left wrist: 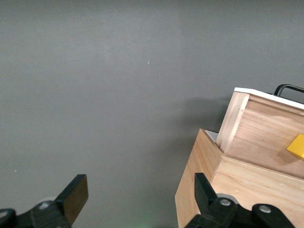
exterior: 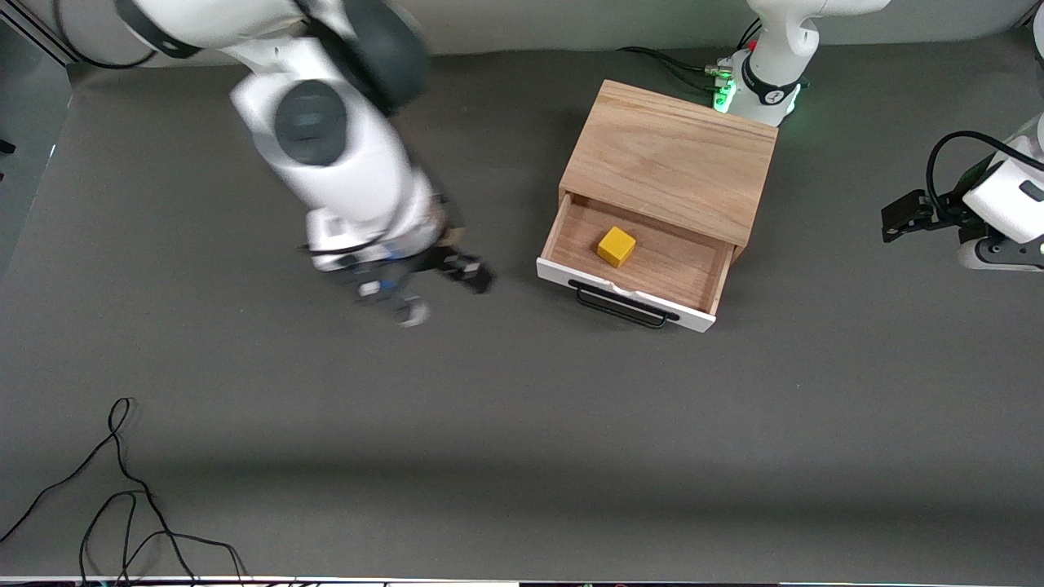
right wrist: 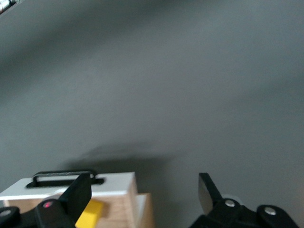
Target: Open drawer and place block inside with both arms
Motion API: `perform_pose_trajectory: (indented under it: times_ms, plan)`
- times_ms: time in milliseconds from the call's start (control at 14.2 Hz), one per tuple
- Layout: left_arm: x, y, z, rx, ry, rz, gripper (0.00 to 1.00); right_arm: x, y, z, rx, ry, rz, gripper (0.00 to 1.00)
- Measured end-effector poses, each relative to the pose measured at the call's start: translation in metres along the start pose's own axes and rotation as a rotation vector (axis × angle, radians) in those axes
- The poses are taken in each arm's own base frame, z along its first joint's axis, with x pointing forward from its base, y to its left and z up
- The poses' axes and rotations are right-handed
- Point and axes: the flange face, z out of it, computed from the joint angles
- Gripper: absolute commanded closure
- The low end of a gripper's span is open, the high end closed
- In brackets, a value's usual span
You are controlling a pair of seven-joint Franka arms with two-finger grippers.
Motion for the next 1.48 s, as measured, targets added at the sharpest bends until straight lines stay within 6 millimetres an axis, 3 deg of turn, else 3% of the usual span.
perform_pose_trajectory:
  times_ms: [281,492,703,843,1124,1335,1476]
  plan:
    - [0.000,0.001,0.000,-0.003,-0.002,0.001,0.00,0.072,0.100,-0.029,-0.041,0.034,-0.126,0.00]
    - [0.000,0.001,0.001,-0.003,-0.002,0.001,0.00,0.116,0.184,-0.049,-0.061,0.043,-0.202,0.00]
    - [0.000,0.001,0.001,-0.003,-0.003,0.001,0.00,0.140,0.256,-0.056,-0.036,0.085,-0.223,0.00]
    - [0.000,0.001,0.001,-0.003,-0.003,0.002,0.00,0.138,0.290,-0.048,-0.037,0.119,-0.250,0.00]
    - [0.000,0.001,0.002,-0.003,-0.006,0.002,0.00,0.114,0.309,-0.035,-0.054,0.089,-0.254,0.00]
    - [0.000,0.001,0.002,-0.003,-0.006,0.002,0.00,0.096,0.295,-0.033,-0.068,0.091,-0.291,0.00]
    - [0.000,0.001,0.002,-0.003,-0.006,0.002,0.00,0.092,0.295,-0.037,-0.063,0.110,-0.294,0.00]
